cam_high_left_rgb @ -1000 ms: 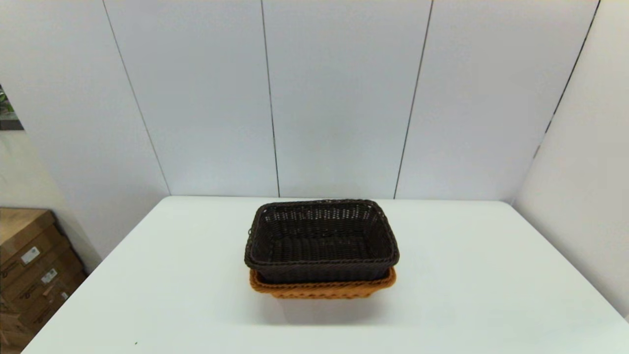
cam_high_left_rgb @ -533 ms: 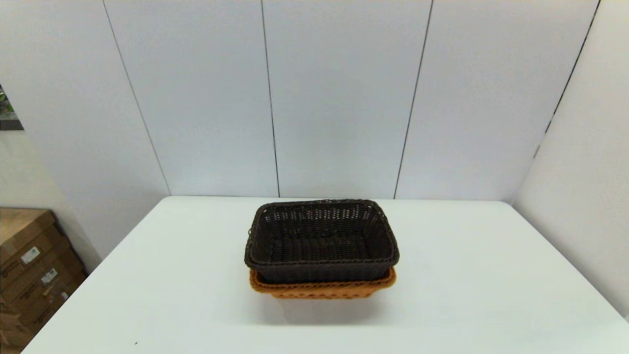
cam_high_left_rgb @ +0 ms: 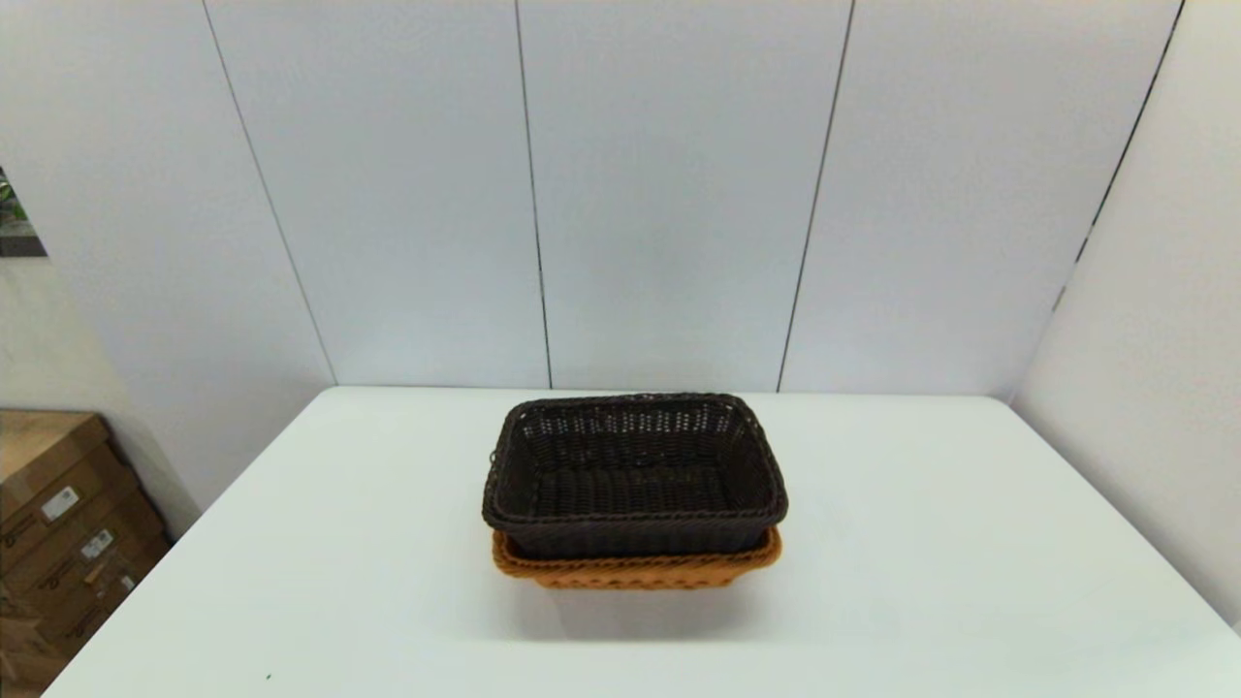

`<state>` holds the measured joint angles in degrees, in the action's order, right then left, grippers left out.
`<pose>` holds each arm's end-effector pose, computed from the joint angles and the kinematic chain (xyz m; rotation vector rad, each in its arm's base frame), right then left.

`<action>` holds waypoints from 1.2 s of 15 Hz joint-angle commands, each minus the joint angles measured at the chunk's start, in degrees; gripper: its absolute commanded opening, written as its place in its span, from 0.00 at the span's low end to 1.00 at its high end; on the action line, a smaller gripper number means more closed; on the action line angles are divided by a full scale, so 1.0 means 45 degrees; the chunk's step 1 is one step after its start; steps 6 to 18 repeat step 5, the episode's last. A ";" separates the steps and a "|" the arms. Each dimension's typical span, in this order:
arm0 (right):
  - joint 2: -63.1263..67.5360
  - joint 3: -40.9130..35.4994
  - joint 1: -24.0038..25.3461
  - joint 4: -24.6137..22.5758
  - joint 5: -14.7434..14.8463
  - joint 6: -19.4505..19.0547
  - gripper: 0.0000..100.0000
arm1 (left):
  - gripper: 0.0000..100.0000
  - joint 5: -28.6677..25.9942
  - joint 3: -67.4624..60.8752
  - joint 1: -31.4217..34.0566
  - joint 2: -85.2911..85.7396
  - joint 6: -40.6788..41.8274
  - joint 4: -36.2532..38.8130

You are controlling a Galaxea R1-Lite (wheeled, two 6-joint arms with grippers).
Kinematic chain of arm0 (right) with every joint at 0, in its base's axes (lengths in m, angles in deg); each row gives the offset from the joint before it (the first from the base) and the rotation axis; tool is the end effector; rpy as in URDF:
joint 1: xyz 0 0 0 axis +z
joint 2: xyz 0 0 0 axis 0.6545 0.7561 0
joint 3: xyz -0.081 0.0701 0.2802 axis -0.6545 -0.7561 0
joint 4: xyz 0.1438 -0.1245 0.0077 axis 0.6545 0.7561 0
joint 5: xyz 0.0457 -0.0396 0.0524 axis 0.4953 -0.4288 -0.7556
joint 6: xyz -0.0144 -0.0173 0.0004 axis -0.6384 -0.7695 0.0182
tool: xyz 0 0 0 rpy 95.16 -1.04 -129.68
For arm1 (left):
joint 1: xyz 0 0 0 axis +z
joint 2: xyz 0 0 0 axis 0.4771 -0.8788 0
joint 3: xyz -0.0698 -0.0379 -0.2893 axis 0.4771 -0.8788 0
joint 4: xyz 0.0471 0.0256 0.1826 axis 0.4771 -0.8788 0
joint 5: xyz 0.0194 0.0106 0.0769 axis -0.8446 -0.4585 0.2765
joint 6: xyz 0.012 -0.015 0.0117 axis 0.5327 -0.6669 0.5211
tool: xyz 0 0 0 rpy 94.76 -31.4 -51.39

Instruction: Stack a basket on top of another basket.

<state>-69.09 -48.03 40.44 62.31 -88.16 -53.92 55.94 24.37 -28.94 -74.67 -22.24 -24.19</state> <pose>-0.0227 0.0000 0.0749 0.0056 0.0056 -0.0121 -0.0228 -0.0002 0.0745 0.0247 0.0090 -0.0293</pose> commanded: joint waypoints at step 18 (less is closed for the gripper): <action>0.0000 0.0000 0.0000 0.0005 -0.0015 0.0005 1.00 | 1.00 0.0000 -0.0020 0.0000 0.0025 -0.0004 -0.0001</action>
